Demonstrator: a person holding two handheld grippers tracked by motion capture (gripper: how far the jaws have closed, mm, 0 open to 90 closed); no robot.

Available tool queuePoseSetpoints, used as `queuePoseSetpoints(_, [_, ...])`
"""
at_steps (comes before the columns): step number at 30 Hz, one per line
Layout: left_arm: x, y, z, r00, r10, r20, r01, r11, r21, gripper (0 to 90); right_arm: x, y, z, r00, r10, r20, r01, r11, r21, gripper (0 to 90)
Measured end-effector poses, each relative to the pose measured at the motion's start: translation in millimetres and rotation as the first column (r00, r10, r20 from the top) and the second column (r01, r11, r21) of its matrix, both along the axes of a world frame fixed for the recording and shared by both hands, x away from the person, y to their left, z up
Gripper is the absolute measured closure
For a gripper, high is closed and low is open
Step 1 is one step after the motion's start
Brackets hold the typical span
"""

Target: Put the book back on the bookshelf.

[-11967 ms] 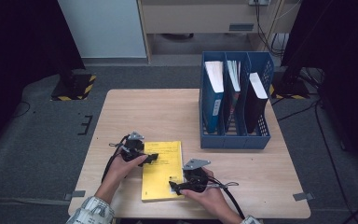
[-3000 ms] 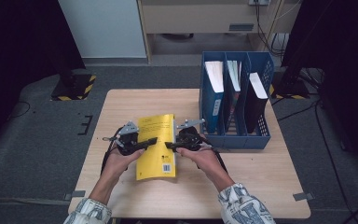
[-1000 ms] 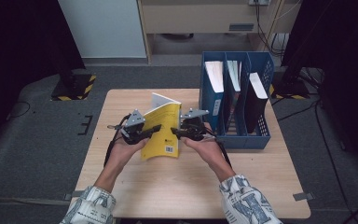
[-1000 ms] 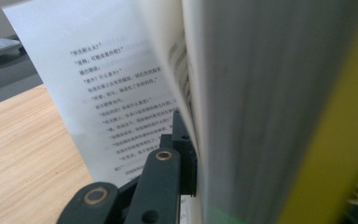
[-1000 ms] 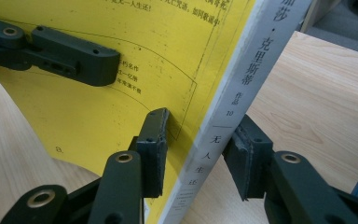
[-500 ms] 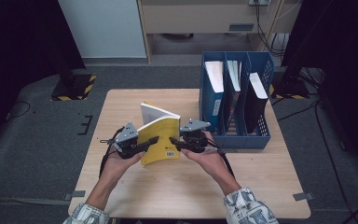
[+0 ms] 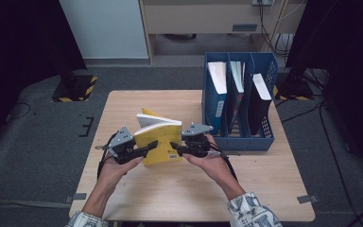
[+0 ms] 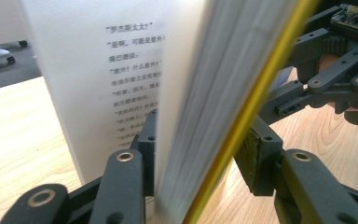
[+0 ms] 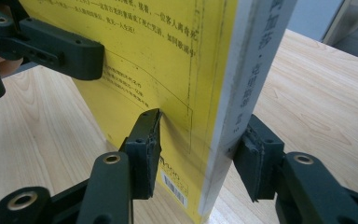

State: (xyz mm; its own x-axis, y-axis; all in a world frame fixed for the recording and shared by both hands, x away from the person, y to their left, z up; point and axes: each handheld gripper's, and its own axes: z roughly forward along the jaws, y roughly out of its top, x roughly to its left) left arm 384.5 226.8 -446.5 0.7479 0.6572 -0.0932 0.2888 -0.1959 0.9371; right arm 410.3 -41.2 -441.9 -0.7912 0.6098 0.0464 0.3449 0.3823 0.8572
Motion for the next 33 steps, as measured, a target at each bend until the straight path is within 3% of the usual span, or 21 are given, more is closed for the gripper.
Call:
queuePoseSetpoints(8, [-3.7,6.4,-7.4,0.9999,0.011,-0.007,-0.012,0.9999,-0.009,58.0,-1.9,0.2,0.1,0.9999,0.008,-0.005,-0.008,1.000,0.008,50.9])
queuePoseSetpoints(23, [-12.4,16.2,-25.8,0.9988,0.020,-0.044,-0.018,0.9994,0.028,63.7,-5.7,2.4,0.8,0.9990,0.040,-0.018,-0.040,0.999,0.007,39.6])
queuePoseSetpoints(33, [-16.8,19.4,-32.1,0.9976,0.034,-0.060,-0.032,0.9987,0.039,64.6,-8.4,-0.6,0.6,0.9982,0.057,-0.016,-0.057,0.998,0.012,43.2])
